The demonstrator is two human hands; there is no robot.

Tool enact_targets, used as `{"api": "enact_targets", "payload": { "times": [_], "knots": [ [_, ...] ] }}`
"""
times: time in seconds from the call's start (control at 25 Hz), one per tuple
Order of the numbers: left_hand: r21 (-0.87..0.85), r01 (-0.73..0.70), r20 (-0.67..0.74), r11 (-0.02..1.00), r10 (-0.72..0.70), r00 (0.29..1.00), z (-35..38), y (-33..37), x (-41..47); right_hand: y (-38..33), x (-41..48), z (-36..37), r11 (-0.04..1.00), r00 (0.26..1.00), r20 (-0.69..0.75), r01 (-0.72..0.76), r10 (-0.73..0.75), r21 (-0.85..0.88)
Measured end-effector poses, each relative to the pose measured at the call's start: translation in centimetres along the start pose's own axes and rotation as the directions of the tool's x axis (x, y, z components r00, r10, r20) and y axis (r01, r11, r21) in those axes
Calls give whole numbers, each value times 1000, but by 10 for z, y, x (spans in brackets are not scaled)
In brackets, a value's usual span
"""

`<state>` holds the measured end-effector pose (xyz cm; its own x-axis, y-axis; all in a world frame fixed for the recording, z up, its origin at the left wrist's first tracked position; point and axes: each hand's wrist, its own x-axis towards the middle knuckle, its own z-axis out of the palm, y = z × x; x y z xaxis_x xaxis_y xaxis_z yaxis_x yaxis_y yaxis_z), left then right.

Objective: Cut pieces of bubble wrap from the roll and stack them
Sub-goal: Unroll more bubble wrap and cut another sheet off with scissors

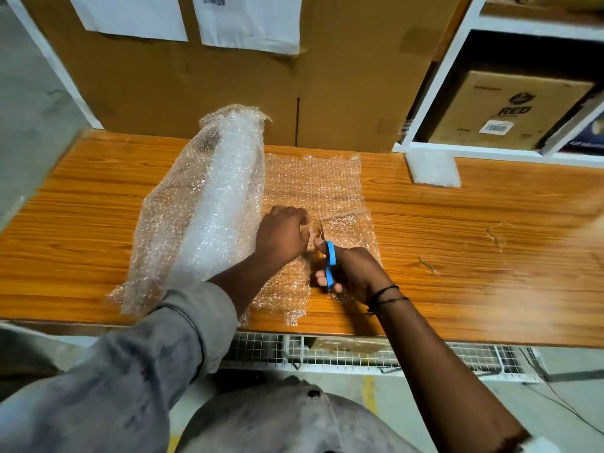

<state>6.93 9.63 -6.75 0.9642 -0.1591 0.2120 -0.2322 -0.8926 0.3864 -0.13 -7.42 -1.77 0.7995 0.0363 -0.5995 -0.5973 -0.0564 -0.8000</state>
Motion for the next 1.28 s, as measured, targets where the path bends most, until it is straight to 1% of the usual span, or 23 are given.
{"api": "enact_targets", "payload": {
  "times": [0.12,0.24,0.36,0.48,0.72,0.8,0.92,1.0,1.12,1.28],
  "knots": [
    [-12,-16,-15,1000,16,1000,11,-9,16,-1,4,6,1000,999,-28,19,-19,1],
    [-17,-56,-52,998,55,997,19,-21,20,1,6,14,998,997,-61,43,-46,-49],
    [-26,-73,-105,997,69,992,27,-34,21,-1,15,20,993,989,-126,60,-72,-99],
    [-25,-95,-102,995,92,991,30,-35,22,-2,29,23,989,977,-186,81,-104,-125],
    [-45,-107,-118,993,101,988,31,-40,20,-9,41,33,978,954,-277,59,-114,-199],
    [-45,-115,-127,992,109,986,30,-40,20,-15,42,35,976,948,-291,69,-129,-207],
    [-59,-124,-137,991,115,984,31,-41,18,-17,45,41,980,938,-310,107,-155,-166],
    [-70,-126,-136,990,115,984,30,-39,18,-18,48,43,982,929,-335,107,-154,-155],
    [-80,-138,-142,987,126,982,28,-36,18,-24,50,42,976,916,-362,107,-171,-191],
    [-82,-146,-155,986,132,979,28,-39,16,-30,54,45,975,921,-352,103,-168,-196]
  ]
}}
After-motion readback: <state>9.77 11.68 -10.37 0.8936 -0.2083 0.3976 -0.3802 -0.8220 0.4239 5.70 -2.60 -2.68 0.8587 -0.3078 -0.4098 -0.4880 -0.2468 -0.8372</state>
